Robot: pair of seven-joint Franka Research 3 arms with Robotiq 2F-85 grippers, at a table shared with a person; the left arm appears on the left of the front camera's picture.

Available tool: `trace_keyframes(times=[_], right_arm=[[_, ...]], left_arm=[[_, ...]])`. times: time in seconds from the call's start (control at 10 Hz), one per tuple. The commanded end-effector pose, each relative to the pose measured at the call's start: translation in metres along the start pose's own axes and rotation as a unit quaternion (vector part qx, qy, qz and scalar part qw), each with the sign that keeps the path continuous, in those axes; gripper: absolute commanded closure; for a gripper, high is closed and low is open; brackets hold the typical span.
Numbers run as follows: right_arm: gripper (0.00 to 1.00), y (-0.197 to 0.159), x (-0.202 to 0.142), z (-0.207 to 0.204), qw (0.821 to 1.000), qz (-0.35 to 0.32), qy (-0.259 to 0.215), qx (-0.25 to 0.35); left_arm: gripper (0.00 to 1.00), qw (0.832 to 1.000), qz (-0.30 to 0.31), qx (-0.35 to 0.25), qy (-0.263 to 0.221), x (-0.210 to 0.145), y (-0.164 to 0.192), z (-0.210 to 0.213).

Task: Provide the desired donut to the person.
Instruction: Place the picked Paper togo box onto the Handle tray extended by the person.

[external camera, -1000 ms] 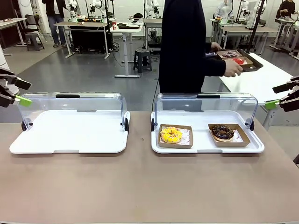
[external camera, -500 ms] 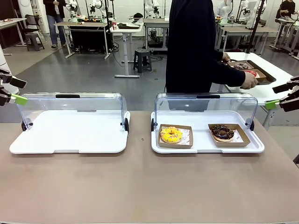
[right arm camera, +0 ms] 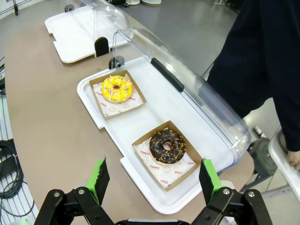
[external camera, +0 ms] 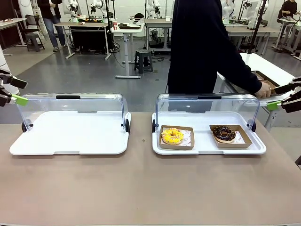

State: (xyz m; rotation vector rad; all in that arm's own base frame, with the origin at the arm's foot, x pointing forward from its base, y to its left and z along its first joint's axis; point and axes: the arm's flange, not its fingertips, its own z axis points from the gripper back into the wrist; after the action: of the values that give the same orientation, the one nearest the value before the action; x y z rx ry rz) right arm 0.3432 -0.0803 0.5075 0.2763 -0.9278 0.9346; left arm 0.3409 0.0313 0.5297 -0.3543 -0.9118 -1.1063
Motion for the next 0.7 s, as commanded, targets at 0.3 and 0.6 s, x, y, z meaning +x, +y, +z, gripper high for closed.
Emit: trace_keyframes(times=[0.3, 0.6], right_arm=[[0.0, -0.0002, -0.0016, -0.0035, 1.0, 0.001, -0.011, 0.006], [0.0, -0.0002, -0.0016, -0.0035, 1.0, 0.001, -0.011, 0.006]], left_arm=[[0.0, 1.0, 0.002, 0.003, 0.0, -0.0013, 0.0011, 0.0019], [0.0, 1.0, 0.002, 0.003, 0.0, -0.0013, 0.0011, 0.0019]])
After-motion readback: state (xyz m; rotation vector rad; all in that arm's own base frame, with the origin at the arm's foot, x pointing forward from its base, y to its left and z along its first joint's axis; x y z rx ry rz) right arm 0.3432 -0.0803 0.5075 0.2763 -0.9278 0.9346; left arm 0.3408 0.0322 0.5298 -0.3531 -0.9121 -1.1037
